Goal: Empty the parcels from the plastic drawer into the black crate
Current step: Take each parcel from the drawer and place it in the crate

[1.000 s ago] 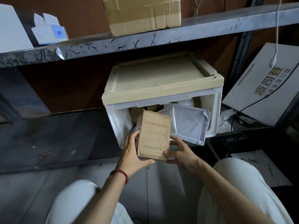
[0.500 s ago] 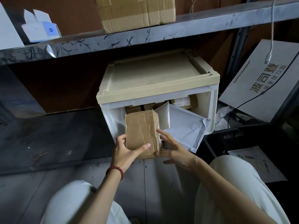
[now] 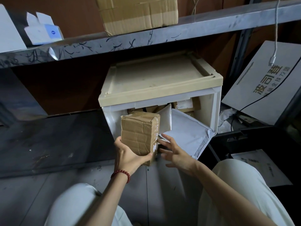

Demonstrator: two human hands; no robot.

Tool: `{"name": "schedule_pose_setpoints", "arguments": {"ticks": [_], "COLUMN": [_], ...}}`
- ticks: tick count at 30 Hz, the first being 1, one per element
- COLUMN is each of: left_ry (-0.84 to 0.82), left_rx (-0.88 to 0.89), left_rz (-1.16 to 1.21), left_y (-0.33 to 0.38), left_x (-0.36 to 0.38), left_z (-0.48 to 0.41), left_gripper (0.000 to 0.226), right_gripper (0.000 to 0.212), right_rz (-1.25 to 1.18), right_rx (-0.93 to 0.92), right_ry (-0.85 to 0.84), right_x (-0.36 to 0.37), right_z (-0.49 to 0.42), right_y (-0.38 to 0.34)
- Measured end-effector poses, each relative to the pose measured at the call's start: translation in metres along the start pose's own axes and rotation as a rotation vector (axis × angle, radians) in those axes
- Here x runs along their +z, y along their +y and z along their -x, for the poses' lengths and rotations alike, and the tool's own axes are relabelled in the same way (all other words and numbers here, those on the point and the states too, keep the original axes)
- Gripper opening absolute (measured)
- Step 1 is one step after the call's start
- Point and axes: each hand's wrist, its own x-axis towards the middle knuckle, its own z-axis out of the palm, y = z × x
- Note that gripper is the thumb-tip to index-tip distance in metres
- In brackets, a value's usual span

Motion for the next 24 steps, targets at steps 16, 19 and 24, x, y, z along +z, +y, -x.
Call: {"name": "schedule_pose_setpoints", "arguments": {"ticks": [16,19,24], "left_ry": [-0.21,-0.127,0.049], "left_rx": [0.177,0.171,0.114], "left_rz": [0.06,0.031,-0.073], "left_y": [0.008,0.006,0.008], "left_x": [0.004,0.004,0.001], "left_z": [0.007,0.002,-0.001], "left_gripper": [0.106,0.103,0.118], "right_gripper": [0.022,0.027,0.034], "right_rz": [-0.243,-0.279,-0.236], "right_rx": [0.027,0.041,0.074], "right_ry": [0.104,0.035,-0.048], "right_x": [-0.003,0.0,0.006], "right_z": [-0.009,-0.006,-0.002], "right_y": [-0.004,-0.006,-0.014]}}
